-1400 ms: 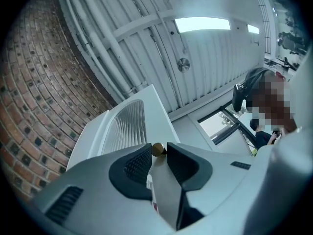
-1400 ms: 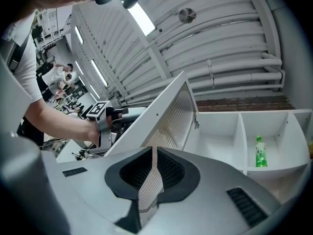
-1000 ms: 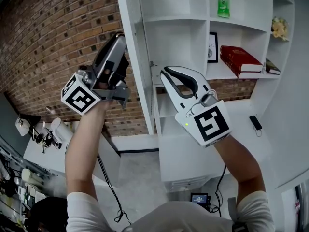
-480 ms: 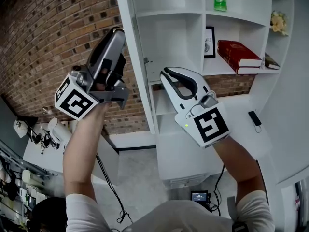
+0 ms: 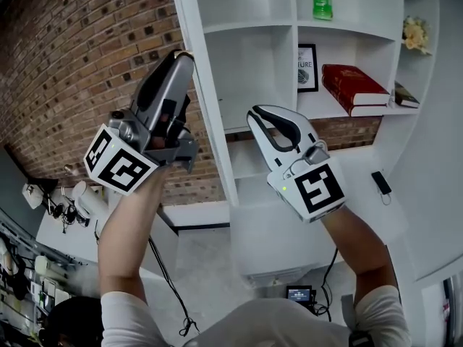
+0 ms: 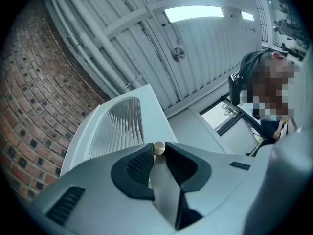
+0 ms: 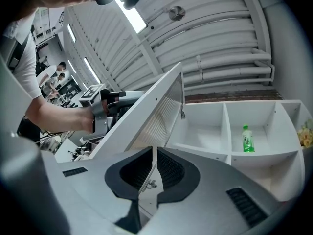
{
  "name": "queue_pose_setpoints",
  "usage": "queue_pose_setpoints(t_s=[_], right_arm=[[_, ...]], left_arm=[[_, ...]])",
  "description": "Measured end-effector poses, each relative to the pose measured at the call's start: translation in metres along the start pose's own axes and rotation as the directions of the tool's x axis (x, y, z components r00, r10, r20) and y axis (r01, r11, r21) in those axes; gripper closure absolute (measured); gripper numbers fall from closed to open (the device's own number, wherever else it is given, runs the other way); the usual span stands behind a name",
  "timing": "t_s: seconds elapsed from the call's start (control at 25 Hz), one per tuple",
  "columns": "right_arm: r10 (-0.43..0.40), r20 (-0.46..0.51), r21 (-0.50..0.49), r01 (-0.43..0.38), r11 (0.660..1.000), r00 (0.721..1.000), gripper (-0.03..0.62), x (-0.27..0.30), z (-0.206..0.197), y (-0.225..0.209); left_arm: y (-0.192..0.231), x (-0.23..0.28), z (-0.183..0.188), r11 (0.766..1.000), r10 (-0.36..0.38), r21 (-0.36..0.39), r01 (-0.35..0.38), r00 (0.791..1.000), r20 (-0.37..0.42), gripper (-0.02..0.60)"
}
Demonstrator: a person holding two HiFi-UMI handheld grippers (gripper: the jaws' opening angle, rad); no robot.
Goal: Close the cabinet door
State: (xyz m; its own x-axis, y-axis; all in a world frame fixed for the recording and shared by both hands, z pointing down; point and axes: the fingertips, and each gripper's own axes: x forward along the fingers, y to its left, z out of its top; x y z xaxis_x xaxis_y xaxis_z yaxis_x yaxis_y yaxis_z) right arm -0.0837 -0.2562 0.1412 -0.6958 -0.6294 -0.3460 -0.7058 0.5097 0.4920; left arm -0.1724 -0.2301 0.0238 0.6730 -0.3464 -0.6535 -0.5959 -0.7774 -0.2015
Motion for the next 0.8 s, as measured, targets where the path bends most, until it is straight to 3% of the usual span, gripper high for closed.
queue_pose_setpoints(t_s=[0.8], right_arm=[[-0.046,0.005,-0.018,0.046,0.999,0.999,0.562,-0.025,-0.015,-0.046]], left_arm=[[-0.021,0.048,-0.034,0.991,0.109,0.088,-0.104,0.992,-0.060,0.503]])
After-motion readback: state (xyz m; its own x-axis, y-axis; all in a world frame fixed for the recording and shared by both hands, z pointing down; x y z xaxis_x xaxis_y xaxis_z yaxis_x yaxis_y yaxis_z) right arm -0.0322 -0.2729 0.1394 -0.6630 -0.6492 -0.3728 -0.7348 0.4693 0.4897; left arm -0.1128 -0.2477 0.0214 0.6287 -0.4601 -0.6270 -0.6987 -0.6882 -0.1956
